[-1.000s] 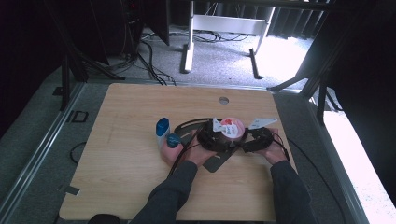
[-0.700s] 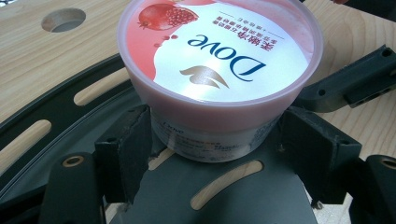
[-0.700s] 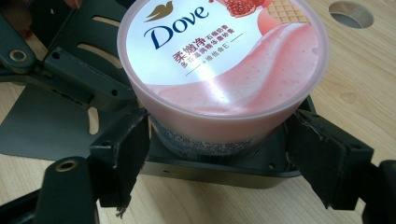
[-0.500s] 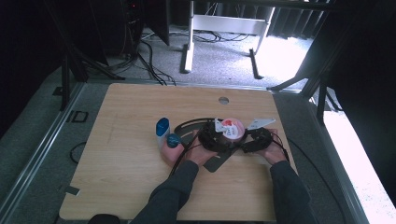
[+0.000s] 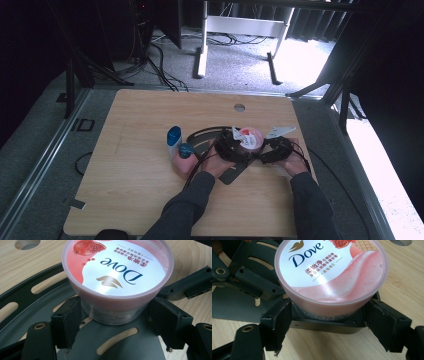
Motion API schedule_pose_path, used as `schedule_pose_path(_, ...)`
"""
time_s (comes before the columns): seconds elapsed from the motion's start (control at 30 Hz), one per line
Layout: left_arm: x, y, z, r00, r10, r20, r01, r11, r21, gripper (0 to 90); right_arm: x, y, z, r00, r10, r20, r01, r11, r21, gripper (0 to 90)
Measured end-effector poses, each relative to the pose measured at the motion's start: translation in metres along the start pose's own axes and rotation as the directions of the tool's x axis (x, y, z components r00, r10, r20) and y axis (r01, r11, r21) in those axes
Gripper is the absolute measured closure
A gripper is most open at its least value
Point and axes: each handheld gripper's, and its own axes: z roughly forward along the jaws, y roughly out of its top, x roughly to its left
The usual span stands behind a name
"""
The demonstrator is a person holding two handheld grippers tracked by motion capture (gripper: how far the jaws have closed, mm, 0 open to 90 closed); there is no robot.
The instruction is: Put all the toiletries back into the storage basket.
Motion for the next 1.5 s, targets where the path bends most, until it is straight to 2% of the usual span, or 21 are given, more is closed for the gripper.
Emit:
schedule_pose_path(0.27, -0.001, 0.002, 0.001, 0.9997, 0.022, -0.004, -0.022, 0.9996, 0.018, 33.8, -0.003, -0.002, -0.002, 0.9999, 0.01, 0.0, -0.01, 1.0, 0.013, 23.1)
schedule_pose_path(0.6, 0.002, 0.0, 0.0, 0.9992, 0.035, 0.016, -0.036, 0.9993, 0.012, 39.5, -0.002, -0.004, -0.005, 1.0, -0.002, 0.009, 0.001, 1.0, 0.024, 27.8)
schedule_pose_path(0.7, 0.001, -0.001, 0.0, 0.9987, 0.051, 0.005, -0.051, 0.9986, 0.013, 39.6, 0.0, -0.008, -0.006, 0.9999, 0.001, 0.014, -0.001, 1.0, -0.003, 29.0)
schedule_pose_path(0.77, 0.002, -0.001, -0.001, 0.9989, 0.047, 0.01, -0.047, 0.9989, 0.004, 41.8, 0.0, -0.012, -0.008, 0.9997, 0.013, 0.022, -0.013, 1.0, -0.021, 29.9)
schedule_pose_path(0.83, 0.002, -0.001, -0.001, 0.9987, 0.05, 0.01, -0.05, 0.9987, 0.005, 42.2, -0.001, -0.015, -0.011, 0.9997, 0.022, 0.01, -0.022, 0.999, -0.046, 31.2)
schedule_pose_path(1.1, 0.002, -0.001, -0.001, 0.9987, 0.05, 0.01, -0.05, 0.9987, 0.004, 43.3, -0.002, -0.018, -0.007, 0.9996, 0.028, 0.008, -0.028, 1.0, -0.012, 27.2)
schedule_pose_path(1.5, 0.001, -0.001, -0.001, 0.9992, 0.038, 0.009, -0.038, 0.9993, 0.005, 44.0, -0.001, -0.021, -0.008, 0.9992, 0.033, -0.022, -0.034, 0.999, -0.021, 28.0)
